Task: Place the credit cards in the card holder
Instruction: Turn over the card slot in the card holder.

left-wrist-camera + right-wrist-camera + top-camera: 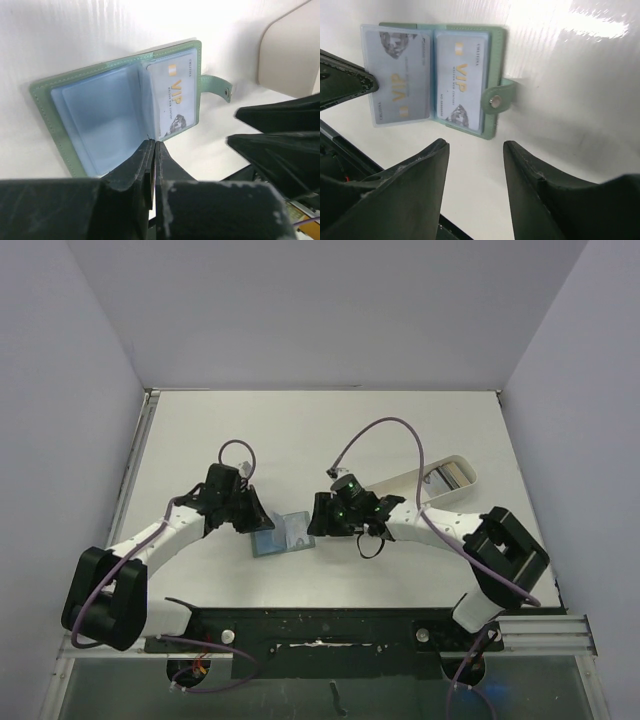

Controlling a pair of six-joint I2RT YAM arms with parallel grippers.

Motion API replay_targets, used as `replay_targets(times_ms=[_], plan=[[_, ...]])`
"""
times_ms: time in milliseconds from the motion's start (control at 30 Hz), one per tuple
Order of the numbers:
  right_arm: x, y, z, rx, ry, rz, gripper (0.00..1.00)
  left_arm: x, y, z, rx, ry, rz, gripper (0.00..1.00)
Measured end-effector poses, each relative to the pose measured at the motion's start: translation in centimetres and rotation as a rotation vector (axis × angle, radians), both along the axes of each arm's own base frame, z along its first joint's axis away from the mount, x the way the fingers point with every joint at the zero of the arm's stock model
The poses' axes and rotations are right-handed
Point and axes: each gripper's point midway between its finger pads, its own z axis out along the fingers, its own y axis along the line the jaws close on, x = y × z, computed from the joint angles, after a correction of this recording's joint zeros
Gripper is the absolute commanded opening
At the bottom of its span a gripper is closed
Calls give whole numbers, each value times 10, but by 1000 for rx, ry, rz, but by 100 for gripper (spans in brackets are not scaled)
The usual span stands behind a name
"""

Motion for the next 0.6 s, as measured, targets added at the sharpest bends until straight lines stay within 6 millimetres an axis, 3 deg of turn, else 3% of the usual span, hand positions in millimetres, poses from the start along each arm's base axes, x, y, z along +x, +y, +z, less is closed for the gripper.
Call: replay_targets(times_ms=[100, 167, 333, 600], plan=[[9, -10, 14, -6, -53, -18, 49, 4, 3, 1, 44, 3, -20, 0], [13, -18, 23, -7, -84, -31, 50, 5, 5, -1, 67, 12, -29, 11], [19, -37, 43, 4, -138, -57, 51, 7, 5, 1, 76, 14, -44, 17], [22, -53, 81, 38, -234, -86, 56, 9, -24, 3, -42, 21, -88, 28]])
